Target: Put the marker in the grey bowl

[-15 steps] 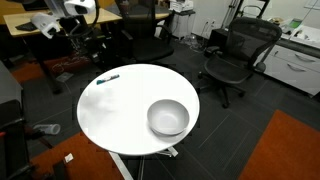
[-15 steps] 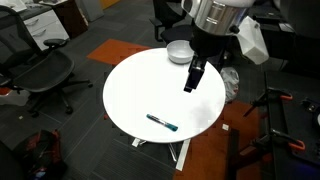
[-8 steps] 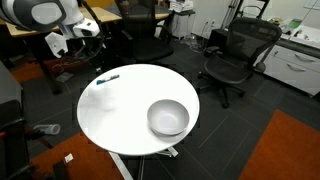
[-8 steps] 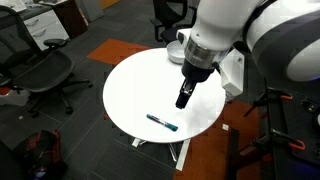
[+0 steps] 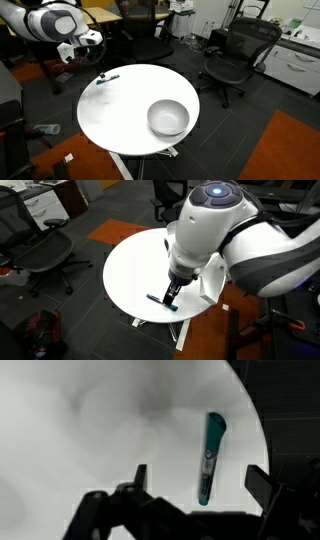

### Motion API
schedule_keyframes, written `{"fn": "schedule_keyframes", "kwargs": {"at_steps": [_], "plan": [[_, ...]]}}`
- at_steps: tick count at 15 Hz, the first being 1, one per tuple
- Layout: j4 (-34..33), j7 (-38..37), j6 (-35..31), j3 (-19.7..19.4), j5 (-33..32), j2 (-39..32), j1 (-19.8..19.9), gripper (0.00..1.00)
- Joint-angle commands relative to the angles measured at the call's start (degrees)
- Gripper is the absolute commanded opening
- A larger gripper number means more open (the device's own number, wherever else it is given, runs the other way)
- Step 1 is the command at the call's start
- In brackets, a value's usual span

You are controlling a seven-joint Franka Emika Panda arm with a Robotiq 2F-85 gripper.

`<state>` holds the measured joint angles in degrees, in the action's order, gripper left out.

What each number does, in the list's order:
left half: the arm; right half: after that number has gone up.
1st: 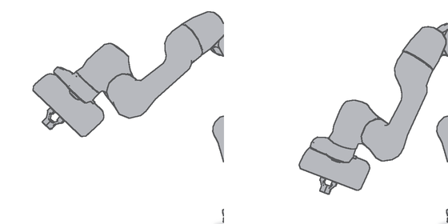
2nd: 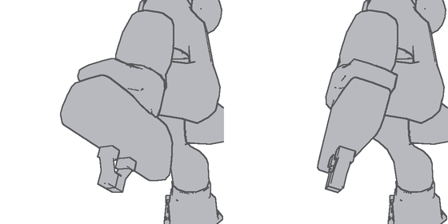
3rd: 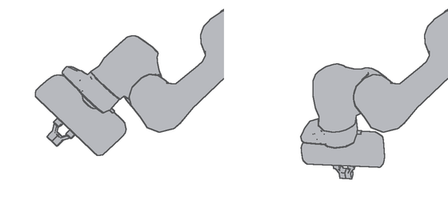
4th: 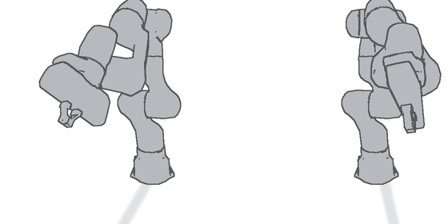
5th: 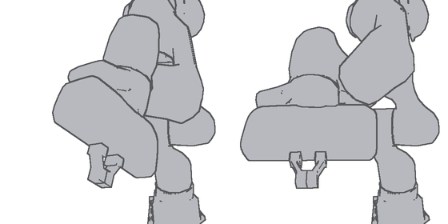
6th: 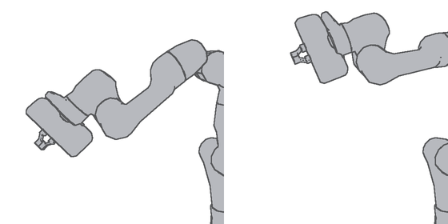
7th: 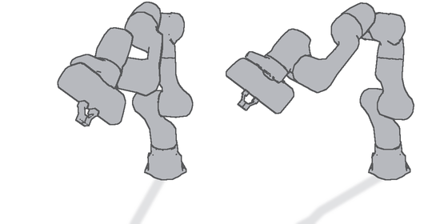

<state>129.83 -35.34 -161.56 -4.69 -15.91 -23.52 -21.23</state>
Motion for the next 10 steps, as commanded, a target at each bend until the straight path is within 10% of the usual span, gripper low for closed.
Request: {"fn": "schedule_keyframes", "kwargs": {"at_steps": [1, 10], "plan": [[-4.6, -2.6, 0.4, -2.7, -0.3, -4.8, -3.7, 1.00], [-10.6, -1.6, -0.1, -5.2, 1.7, -11.5, -5.0, 1.00]]}}
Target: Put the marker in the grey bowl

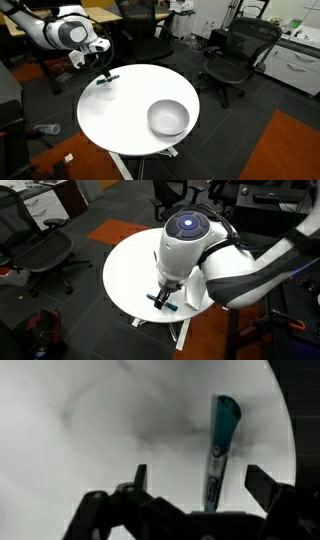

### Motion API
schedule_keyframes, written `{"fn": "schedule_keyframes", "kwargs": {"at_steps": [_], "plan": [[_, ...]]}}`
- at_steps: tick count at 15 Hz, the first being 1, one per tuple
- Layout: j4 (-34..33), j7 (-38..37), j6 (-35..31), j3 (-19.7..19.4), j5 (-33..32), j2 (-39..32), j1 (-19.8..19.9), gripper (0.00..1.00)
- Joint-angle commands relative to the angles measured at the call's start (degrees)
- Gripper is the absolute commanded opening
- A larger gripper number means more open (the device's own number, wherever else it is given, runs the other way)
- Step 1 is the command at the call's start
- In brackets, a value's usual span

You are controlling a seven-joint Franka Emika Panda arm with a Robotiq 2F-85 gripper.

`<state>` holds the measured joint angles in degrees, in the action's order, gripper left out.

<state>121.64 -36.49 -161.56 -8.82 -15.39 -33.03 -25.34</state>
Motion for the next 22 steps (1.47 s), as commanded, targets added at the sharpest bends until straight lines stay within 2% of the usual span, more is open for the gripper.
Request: {"fn": "schedule_keyframes", "kwargs": {"at_steps": [1, 5, 6, 8, 11, 16, 17, 20, 22], "plan": [[-2.9, 0.3, 0.1, -0.7, 1.7, -2.3, -0.3, 1.00], [-4.6, 1.5, 0.5, -0.3, 3.1, -3.9, 0.5, 0.98], [-5.0, 1.5, 0.6, -0.5, 3.3, -4.2, 0.5, 0.74], [-5.6, 2.0, 0.6, -0.2, 3.7, -4.7, 0.9, 0.70], [-6.2, 2.4, 0.7, -0.1, 4.5, -5.2, 1.3, 0.44], [-6.9, 2.8, 1.0, 0.2, 5.3, -5.9, 1.6, 0.06], [-7.0, 2.8, 1.1, 0.2, 5.4, -6.0, 1.6, 0.01], [-5.7, 1.7, 0.7, -1.3, 4.8, -4.4, 0.4, 0.05], [-3.7, 0.0, -0.2, -3.9, 3.5, -1.9, -1.4, 0.05]]}}
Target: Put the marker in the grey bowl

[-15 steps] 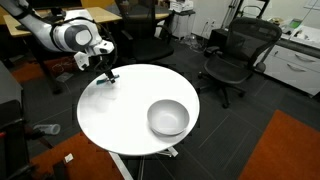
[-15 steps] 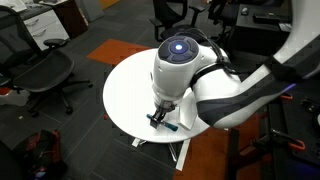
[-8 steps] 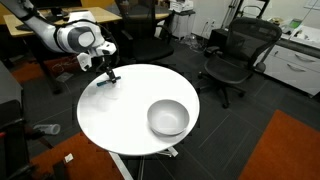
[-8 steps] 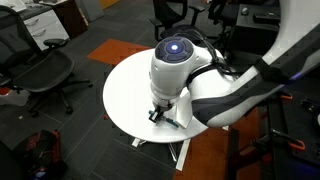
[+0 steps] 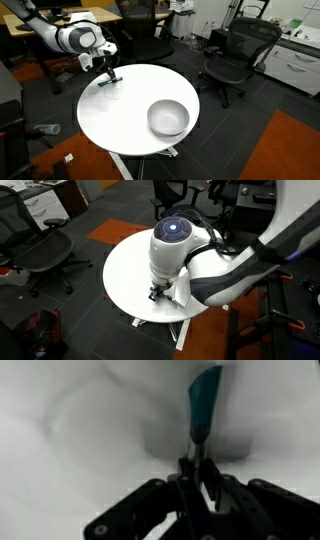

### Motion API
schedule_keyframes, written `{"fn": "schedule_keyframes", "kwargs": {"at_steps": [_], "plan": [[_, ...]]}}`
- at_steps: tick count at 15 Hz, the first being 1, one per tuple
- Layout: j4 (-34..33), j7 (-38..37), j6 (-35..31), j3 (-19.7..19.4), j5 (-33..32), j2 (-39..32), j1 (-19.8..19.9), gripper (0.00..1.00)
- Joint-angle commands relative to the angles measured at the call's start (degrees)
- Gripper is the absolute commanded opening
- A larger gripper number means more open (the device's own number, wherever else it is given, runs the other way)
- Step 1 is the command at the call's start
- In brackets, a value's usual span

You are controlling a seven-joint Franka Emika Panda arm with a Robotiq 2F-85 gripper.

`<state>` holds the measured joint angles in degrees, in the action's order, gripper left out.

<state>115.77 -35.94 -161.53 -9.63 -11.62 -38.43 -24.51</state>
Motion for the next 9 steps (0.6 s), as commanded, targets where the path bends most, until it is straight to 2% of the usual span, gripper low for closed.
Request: {"fn": "schedule_keyframes", "kwargs": {"at_steps": [1, 6, 9], "plan": [[2.9, -1.5, -0.4, -4.8, -1.0, 4.7, -3.3, 0.05], [5.7, -6.9, -0.6, -14.4, -6.0, 11.8, -7.7, 0.05], [6.2, -12.7, -0.3, -20.7, -12.9, 15.1, -9.1, 0.05]]}}
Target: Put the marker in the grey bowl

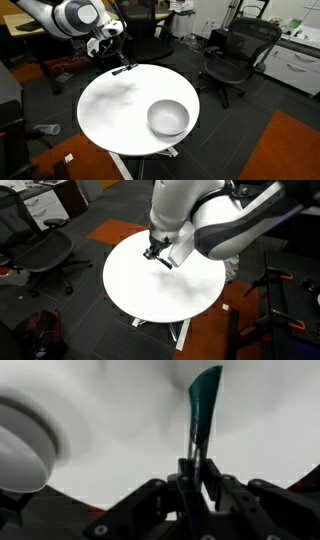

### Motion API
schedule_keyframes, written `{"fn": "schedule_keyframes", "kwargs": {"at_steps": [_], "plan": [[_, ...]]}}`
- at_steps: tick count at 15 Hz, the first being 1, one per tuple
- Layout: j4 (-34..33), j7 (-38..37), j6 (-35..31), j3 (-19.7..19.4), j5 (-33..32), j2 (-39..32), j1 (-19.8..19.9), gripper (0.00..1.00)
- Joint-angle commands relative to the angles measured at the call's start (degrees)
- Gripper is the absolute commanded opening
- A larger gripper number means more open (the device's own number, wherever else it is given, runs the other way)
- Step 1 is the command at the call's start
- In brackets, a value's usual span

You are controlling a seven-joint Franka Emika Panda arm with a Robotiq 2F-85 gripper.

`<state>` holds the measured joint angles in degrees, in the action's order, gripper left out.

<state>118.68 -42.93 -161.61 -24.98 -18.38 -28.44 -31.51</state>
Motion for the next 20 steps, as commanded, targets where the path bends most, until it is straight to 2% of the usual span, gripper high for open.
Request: {"fn": "schedule_keyframes", "kwargs": {"at_steps": [1, 6, 9, 13, 17, 20], "plan": [[3.4, -7.7, -0.3, -7.0, -8.8, 6.0, -1.9, 0.05], [2.0, -14.3, 1.1, -9.1, -15.7, 8.6, 3.6, 0.05], [1.5, -13.0, 1.7, -6.5, -14.4, 9.6, 9.7, 0.05], [0.7, -7.1, 3.0, 0.0, -8.1, 10.3, 19.5, 0.05], [-1.5, 3.3, 6.4, 6.7, 2.5, 9.3, 27.8, 0.05], [-4.1, 9.4, 9.9, 9.4, 9.5, 7.9, 31.8, 0.05]]}}
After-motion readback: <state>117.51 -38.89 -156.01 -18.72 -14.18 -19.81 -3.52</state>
